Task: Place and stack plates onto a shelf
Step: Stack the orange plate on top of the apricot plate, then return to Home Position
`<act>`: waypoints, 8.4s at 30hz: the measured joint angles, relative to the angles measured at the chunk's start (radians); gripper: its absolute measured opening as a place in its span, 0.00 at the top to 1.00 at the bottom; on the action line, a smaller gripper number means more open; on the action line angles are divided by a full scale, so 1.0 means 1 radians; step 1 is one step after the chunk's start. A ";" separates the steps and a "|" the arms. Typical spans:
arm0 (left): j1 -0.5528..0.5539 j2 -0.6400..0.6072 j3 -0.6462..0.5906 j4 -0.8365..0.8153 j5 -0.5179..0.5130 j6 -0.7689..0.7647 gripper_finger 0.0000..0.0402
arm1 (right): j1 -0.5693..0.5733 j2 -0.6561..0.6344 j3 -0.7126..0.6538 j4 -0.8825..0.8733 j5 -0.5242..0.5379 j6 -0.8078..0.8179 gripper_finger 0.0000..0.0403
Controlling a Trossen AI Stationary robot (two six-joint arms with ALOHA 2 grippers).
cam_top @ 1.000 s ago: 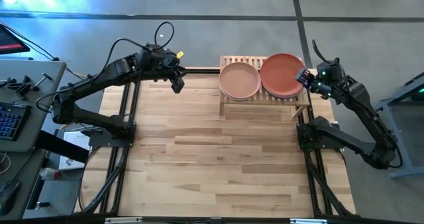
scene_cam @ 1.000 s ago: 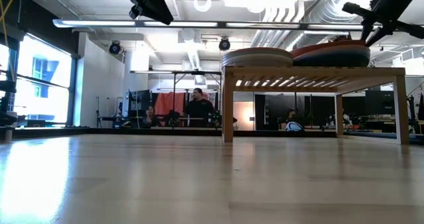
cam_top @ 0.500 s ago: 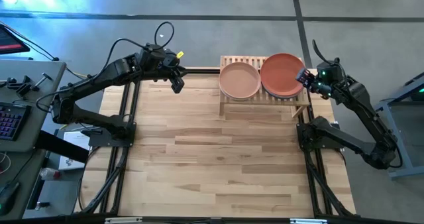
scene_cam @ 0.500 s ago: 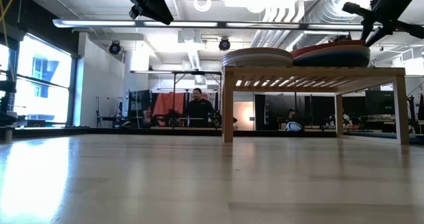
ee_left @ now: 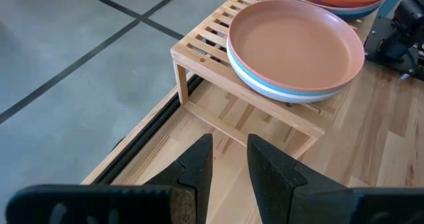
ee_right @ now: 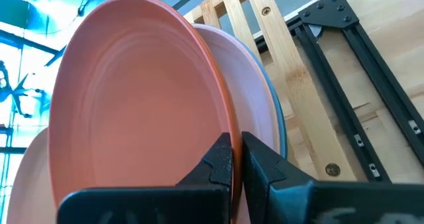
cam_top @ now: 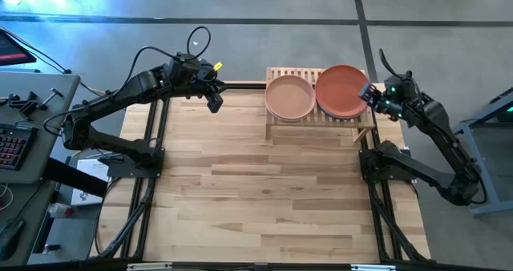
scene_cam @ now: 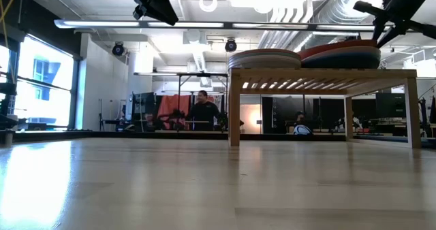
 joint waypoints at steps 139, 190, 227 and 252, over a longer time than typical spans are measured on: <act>0.000 0.000 0.000 -0.001 0.002 0.000 0.79 | 0.790 -0.299 -0.002 0.251 0.036 -0.937 0.58; 0.000 0.000 0.000 0.000 0.002 0.085 0.79 | 0.977 -0.275 -0.306 0.640 0.133 -0.879 0.31; -0.118 0.000 -0.056 0.068 0.039 0.078 0.79 | 0.977 -0.276 -0.729 1.075 -0.120 -0.734 0.31; -0.126 -0.122 -0.055 0.077 0.089 0.078 0.79 | 1.057 -0.276 -0.920 1.154 -0.047 -0.719 0.31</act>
